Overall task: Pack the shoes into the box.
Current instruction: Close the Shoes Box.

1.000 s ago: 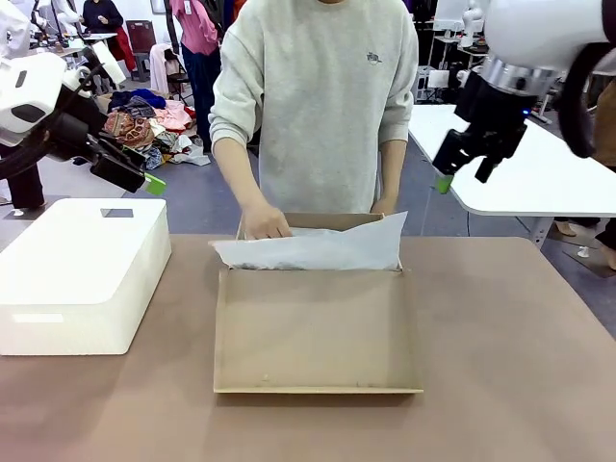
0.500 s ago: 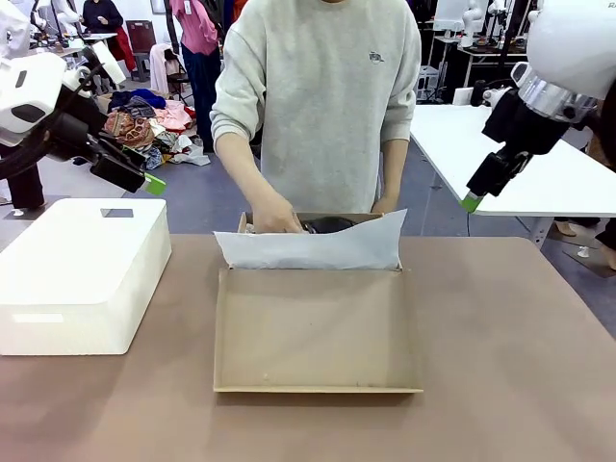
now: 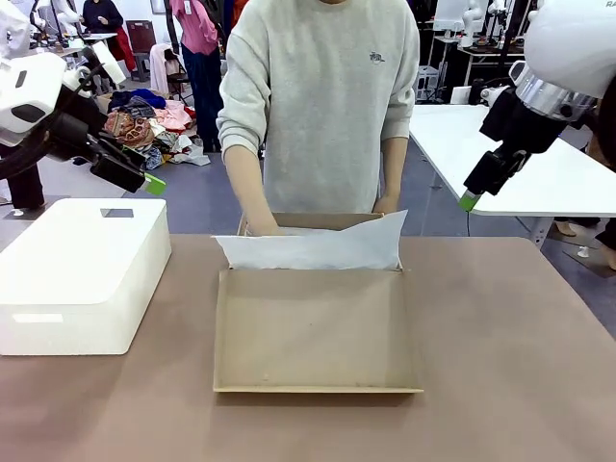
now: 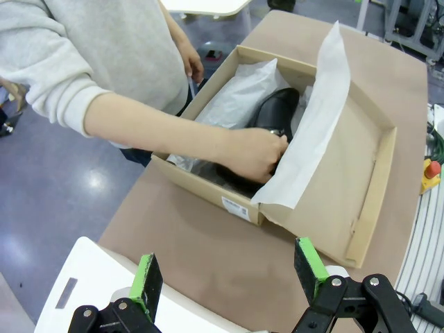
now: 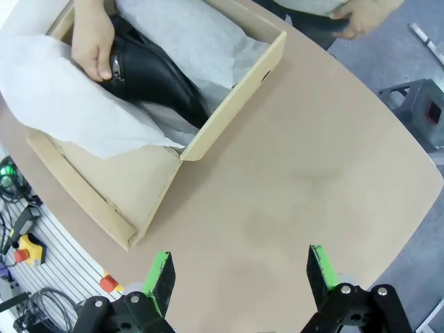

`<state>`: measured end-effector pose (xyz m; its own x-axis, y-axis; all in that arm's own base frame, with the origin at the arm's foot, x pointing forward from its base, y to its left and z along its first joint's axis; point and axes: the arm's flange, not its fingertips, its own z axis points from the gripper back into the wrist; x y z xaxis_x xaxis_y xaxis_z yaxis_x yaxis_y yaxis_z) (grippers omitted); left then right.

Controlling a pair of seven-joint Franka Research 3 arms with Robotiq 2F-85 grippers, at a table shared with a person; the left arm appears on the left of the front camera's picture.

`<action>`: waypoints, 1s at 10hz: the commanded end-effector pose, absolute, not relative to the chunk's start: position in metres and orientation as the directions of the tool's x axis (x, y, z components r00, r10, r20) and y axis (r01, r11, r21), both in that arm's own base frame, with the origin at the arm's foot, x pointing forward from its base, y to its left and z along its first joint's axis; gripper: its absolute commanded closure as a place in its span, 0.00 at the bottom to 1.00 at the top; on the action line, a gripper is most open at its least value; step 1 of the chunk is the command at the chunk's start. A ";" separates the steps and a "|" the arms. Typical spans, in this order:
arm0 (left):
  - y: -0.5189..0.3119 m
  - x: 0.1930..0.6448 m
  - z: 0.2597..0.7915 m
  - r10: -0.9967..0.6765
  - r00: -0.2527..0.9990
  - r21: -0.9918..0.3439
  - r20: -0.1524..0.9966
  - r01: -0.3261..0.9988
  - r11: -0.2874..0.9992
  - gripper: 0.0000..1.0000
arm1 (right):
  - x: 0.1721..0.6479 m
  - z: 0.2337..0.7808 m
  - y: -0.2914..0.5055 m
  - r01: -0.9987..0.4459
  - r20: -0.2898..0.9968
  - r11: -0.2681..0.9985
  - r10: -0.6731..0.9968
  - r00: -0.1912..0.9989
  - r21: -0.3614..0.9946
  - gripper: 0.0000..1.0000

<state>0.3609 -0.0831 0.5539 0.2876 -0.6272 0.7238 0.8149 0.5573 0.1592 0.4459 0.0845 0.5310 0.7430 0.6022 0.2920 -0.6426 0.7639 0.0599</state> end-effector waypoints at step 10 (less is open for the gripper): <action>-0.082 0.361 0.552 -0.623 0.275 0.155 0.733 0.823 0.546 0.00 | 0.427 0.529 0.040 -0.908 0.364 0.418 0.841 0.400 0.032 0.00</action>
<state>0.3609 -0.0831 0.5539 0.2876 -0.6272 0.7238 0.8149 0.5573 0.1592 0.4329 0.0489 0.5348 0.4732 0.8237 0.3124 -0.8677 0.4970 0.0041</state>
